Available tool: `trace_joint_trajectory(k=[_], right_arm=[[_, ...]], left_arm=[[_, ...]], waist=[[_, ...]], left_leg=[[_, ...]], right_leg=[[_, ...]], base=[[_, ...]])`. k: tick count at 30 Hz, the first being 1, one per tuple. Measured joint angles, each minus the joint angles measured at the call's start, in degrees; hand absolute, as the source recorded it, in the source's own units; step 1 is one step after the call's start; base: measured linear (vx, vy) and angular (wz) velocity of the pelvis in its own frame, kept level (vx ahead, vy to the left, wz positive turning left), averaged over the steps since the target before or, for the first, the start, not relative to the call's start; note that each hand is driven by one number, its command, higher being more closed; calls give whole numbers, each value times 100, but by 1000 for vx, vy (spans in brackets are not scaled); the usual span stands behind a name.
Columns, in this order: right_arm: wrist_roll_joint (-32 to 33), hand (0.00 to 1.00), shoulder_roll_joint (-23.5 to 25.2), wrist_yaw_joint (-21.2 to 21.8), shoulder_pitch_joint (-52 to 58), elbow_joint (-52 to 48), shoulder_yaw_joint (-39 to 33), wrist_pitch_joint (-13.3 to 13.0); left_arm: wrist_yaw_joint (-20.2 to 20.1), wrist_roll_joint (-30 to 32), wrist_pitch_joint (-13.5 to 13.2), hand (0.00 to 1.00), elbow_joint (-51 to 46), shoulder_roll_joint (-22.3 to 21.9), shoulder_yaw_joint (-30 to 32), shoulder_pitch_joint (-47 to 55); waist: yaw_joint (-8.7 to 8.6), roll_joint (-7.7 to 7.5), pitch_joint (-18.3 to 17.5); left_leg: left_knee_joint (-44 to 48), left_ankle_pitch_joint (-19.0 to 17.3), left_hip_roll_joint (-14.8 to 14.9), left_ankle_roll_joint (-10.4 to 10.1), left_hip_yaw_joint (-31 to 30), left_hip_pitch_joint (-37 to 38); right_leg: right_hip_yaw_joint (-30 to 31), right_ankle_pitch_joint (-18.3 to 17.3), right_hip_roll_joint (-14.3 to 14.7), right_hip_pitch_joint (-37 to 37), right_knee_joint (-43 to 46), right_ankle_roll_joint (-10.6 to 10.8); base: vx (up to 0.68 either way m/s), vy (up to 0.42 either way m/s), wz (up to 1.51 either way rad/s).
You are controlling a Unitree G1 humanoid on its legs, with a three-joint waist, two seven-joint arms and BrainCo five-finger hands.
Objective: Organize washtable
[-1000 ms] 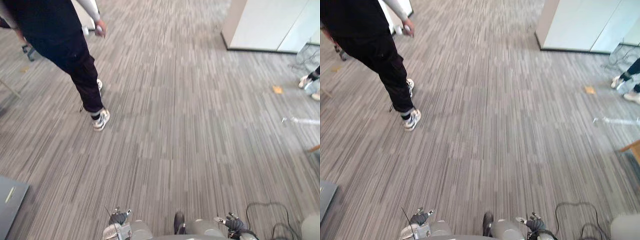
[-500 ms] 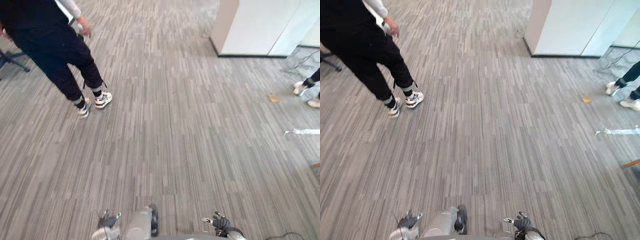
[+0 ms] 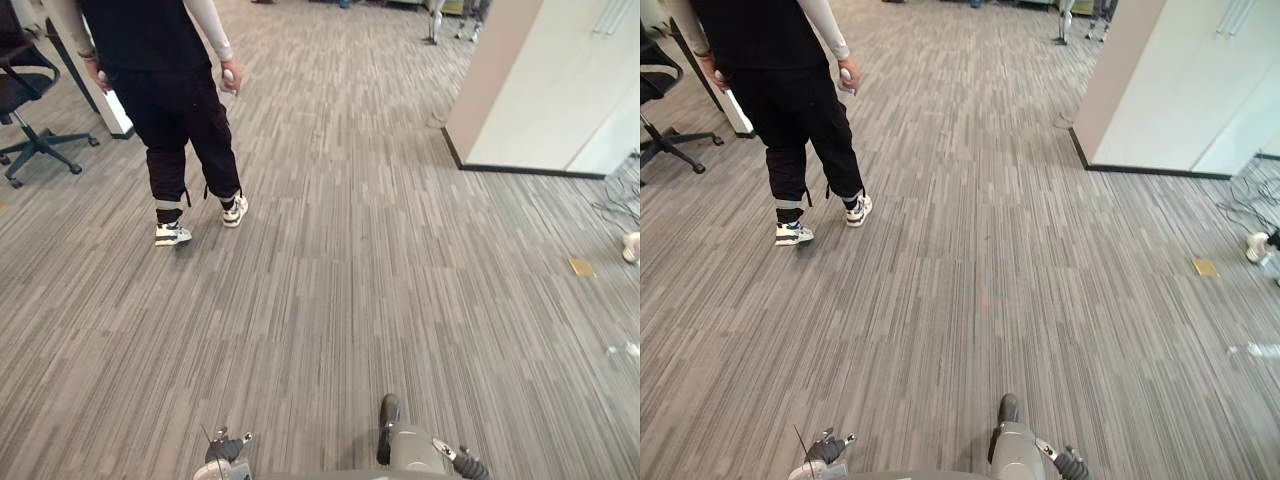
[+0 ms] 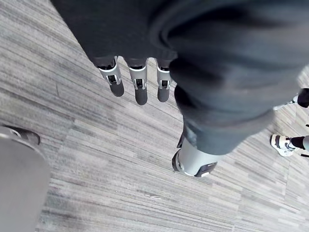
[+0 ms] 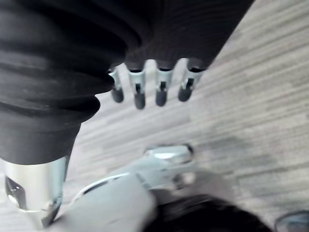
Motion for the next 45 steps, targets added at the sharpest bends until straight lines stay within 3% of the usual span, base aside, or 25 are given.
trace_joint_trajectory(k=[1, 2, 3, 4, 6, 9, 10, 11, 12, 13, 14, 15, 22, 31, 42, 43, 44, 45], right_arm=[[-34, 0, -146, 9, 15, -11, 48, 42], [-38, 0, -236, 3, 8, -18, 145, 51], [-37, 0, -277, 0, 4, -18, 209, 50], [-38, 0, -340, -20, -46, 45, 308, 66], [-42, 0, -356, -91, -83, 199, 431, 66], [-209, 0, -396, -131, -209, 215, 576, 60], [-260, 0, -396, -159, -278, 218, 578, 54], [-260, 0, -437, -219, -256, 211, 625, 43], [-264, 0, -453, -238, -274, 224, 651, 50], [-265, 0, -411, -260, -244, 208, 665, 57], [-264, 0, -359, -274, -227, 209, 652, 55], [-486, 0, -206, -255, -146, 211, 901, -32], [-483, 0, -199, -255, -147, 211, 900, -34], [-438, 0, -180, -280, -153, 221, 878, -88], [-430, 0, -188, -280, -333, 445, 867, -97], [-422, 0, -182, -278, -407, 438, 871, -106], [-411, 0, -204, -266, -448, 427, 875, -115], [-368, 0, -266, -253, -507, 415, 923, -128]], left_arm=[[2, 4, 1, 0, -50, -111, 151, 14], [-13, -7, 3, 0, -49, -238, 325, 28], [-14, -12, 2, 0, -53, -267, 388, 14], [-15, -14, 4, 0, -50, -257, 367, -57], [-3, -18, -16, 0, -94, -250, 207, -91], [6, -19, -96, 0, -200, -241, -110, -104], [12, -15, -114, 0, -222, -238, -180, -152], [25, -24, -110, 0, -175, -247, -321, -170], [4, -91, -117, 0, -150, -244, -388, -181], [16, -88, -113, 0, -117, -140, -439, -233], [21, -84, -106, 0, -81, -86, -499, -261], [23, -41, -116, 0, 317, 235, -1061, -387], [23, -44, -122, 0, 321, 243, -1053, -385], [18, -57, -197, 0, 460, 241, -812, -375], [14, -55, -237, 0, 555, 202, -461, -384], [11, -61, -251, 0, 517, 211, -303, -427], [10, -66, -253, 0, 460, 207, -235, -458], [9, -71, -255, 0, 307, 201, -82, -476]], waist=[[17, 177, -95], [47, 323, -92], [73, 349, -74], [133, 352, -24], [140, 258, 69], [141, 238, 74], [135, 238, 81], [114, 303, 73], [141, 309, 103], [149, 172, 78], [127, 141, 55], [139, -164, -181], [143, -191, -190], [127, -246, -256], [77, -285, -258], [13, -330, -114], [7, -286, 0], [38, -192, 195]], left_leg=[[1037, 231, 380, -172, -35, -434], [2092, 867, 657, -54, -43, -907], [2570, 1192, 780, 27, -45, -1125], [3383, 1241, 958, 49, 13, -1474], [3500, 1139, 931, -16, 80, -1703], [2463, 910, 954, -145, 299, -2078], [1335, 935, 914, -185, 445, -2079], [10, 1328, 830, -252, 523, -1983], [-97, 1506, 791, -228, 466, -1962], [-255, 1508, 627, -221, 481, -1841], [-347, 1511, 542, -208, 484, -1788], [-1308, 1911, -212, 87, 526, -1374], [-1518, 1948, -233, 96, 652, -1346], [-2777, 2512, -515, 187, 741, -1062], [-2764, 2499, -529, 185, 273, -1184], [-1689, 2010, -418, 164, 95, -1720], [-1100, 1747, -316, 134, 31, -1979], [-55, 1334, -79, 74, -48, -2413]], right_leg=[[-119, -196, 258, 106, 88, -85], [-160, -354, 490, 271, 34, -225], [-135, -395, 575, 387, -53, -277], [-100, -430, 709, 795, -362, -336], [-54, -429, 721, 1438, -769, -342], [32, -450, 689, 1932, -1287, -352], [36, -457, 638, 1979, -1371, -316], [37, -543, 644, 1979, -1363, -185], [78, -639, 632, 1982, -1306, -142], [116, -713, 496, 2024, -1279, -38], [115, -734, 419, 2039, -1264, -6], [137, -666, -157, 2072, -1443, 331], [262, -649, -167, 1989, -1518, 346], [264, -555, -279, 1811, -1808, 446], [-229, -614, -287, 2028, -1831, 377], [-375, -764, -275, 2032, -1680, 196], [-410, -885, -209, 2038, -1551, 93], [-479, -1143, -65, 2018, -1234, 239]], base=[[610, -360, -9], [703, -400, -28], [662, -358, -41], [533, -280, -26], [434, -212, -9], [350, -101, -12], [184, 49, -13], [166, 82, -13], [121, 113, -3], [117, 103, 3], [94, 74, 8], [37, 24, 5], [-1, 3, -7], [67, 23, -3], [68, -10, 25], [-77, -59, 49], [-104, -65, 57], [-182, -40, 43]])
